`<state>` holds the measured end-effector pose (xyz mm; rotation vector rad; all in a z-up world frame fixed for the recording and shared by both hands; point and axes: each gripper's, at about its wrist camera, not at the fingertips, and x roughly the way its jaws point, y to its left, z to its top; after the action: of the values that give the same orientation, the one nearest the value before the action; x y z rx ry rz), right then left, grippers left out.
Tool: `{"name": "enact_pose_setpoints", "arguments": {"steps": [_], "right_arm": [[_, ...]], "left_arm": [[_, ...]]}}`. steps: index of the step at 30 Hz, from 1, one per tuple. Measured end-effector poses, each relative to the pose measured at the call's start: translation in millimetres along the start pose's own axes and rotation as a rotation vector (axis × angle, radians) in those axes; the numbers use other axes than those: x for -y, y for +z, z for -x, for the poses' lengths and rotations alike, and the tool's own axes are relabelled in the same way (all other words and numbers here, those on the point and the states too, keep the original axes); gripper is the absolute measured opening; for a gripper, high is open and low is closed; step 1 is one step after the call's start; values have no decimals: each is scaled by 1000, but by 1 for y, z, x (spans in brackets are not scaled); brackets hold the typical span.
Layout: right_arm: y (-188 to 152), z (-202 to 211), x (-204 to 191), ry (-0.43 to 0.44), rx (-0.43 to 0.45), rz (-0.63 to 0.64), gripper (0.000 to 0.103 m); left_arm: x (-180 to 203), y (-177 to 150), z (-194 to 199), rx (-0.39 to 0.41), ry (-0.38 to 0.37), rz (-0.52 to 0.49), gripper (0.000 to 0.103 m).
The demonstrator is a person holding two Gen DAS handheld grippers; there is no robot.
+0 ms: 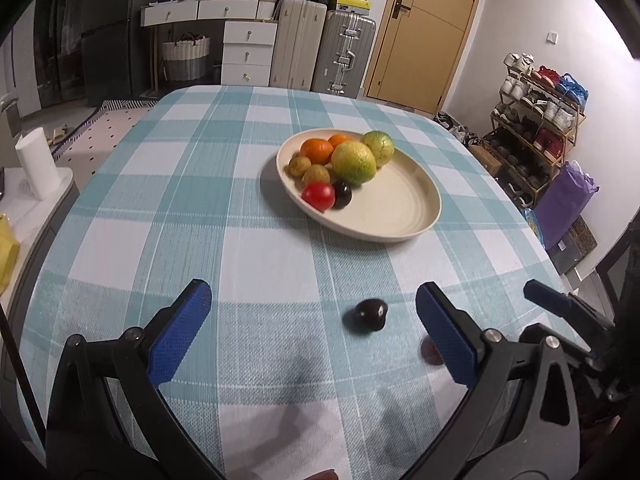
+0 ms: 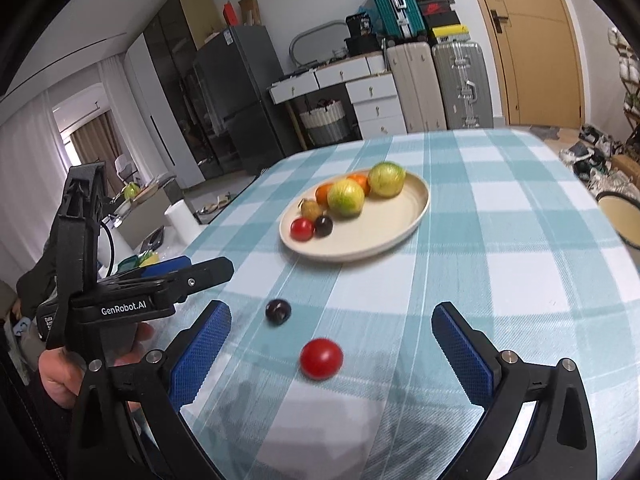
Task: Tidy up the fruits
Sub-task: 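Withdraw both grippers from the plate toward the remaining plum and tomato, then grasp the red tomato with the right gripper while the left gripper approaches the dark plum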
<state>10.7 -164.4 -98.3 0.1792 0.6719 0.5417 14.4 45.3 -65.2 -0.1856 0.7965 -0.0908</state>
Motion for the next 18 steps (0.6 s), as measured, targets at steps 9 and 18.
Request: {"name": "enact_pose_setpoints", "arguments": {"steps": [9, 18], "right_arm": [[-13, -21, 0, 41, -83, -29, 102], [-18, -35, -2, 36, -133, -28, 82]], "left_arm": [[-9, -10, -5, -31, -3, 21, 102], [-15, -14, -13, -56, -7, 36, 102]]}}
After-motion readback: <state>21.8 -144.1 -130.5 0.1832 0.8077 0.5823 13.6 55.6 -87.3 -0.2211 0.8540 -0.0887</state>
